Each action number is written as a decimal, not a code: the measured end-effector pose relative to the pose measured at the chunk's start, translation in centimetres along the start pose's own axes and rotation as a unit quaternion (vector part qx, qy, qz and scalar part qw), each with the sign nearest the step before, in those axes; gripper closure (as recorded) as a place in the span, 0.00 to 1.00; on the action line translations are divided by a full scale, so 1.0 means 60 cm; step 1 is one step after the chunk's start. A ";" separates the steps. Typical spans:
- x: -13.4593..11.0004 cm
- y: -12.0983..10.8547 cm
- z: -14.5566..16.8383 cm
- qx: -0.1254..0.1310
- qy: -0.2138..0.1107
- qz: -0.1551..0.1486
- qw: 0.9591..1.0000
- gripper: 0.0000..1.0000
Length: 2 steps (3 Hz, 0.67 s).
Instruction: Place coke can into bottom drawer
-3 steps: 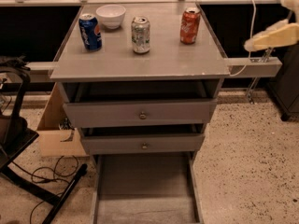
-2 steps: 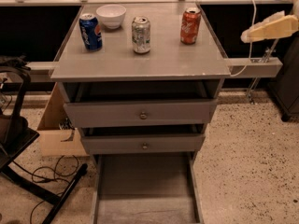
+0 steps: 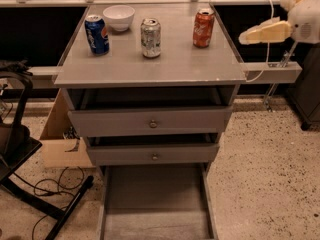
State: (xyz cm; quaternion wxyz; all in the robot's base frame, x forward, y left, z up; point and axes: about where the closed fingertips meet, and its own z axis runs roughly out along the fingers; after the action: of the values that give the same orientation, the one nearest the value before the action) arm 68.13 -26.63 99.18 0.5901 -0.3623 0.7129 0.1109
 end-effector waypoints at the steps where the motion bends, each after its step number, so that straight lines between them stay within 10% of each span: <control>1: 0.029 -0.037 0.081 0.028 -0.027 0.054 0.998 0.00; 2: 0.060 -0.073 0.154 0.059 -0.045 0.106 0.992 0.00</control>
Offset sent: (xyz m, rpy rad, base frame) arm 0.1513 0.0036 -0.0731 0.3363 0.0178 -0.2534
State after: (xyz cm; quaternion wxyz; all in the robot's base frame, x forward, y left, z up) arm 77.83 -25.72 94.44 0.6273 -0.2437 0.7250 0.1466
